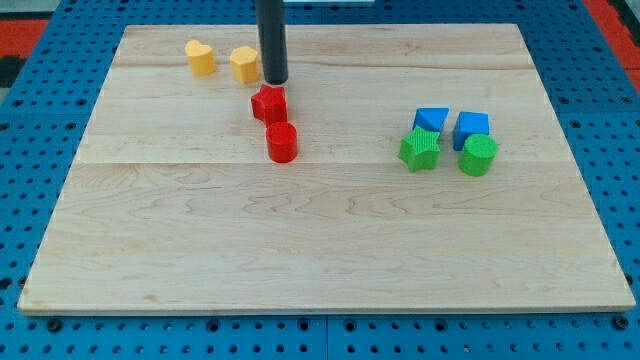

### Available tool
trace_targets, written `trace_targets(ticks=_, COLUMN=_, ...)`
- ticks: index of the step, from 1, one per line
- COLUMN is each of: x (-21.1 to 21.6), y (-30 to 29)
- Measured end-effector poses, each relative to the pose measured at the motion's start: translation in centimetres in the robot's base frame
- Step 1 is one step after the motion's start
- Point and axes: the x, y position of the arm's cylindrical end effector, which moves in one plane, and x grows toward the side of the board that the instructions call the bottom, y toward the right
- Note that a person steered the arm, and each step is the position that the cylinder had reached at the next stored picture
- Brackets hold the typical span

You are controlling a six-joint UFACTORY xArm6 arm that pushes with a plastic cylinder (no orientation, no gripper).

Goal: Push the yellow hexagon to the top center of the board

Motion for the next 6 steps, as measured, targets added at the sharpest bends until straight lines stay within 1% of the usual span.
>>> trace_targets(ticks=1, x=0.8, y=-5.3)
trace_targets(ticks=2, x=-2.8, y=-7.3)
trace_targets(ticks=3, x=-6.1, y=2.0)
trace_targets(ticks=4, x=-6.1, y=5.2)
trace_targets(ticks=6, x=-1.9, y=5.5)
